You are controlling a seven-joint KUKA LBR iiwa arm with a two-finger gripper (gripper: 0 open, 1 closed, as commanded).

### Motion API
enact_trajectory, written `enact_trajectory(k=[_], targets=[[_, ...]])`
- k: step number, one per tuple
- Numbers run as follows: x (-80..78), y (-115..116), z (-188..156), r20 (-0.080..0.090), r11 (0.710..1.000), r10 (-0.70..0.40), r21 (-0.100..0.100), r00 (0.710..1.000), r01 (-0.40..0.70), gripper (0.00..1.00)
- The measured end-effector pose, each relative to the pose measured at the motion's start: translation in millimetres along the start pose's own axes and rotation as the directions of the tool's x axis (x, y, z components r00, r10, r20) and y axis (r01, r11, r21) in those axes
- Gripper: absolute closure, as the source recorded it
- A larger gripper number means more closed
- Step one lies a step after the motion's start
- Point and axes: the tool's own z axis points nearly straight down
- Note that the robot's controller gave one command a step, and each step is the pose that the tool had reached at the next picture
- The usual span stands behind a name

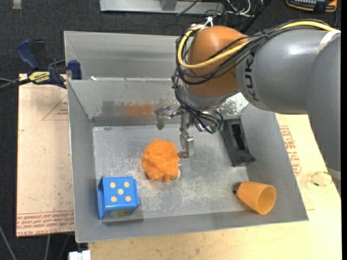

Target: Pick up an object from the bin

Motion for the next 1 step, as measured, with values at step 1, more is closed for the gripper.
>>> enact_trajectory(k=[1], targets=[[1.0,0.5,16.7,-0.001,0.970,-0.243,0.006,0.970,0.243,0.00]])
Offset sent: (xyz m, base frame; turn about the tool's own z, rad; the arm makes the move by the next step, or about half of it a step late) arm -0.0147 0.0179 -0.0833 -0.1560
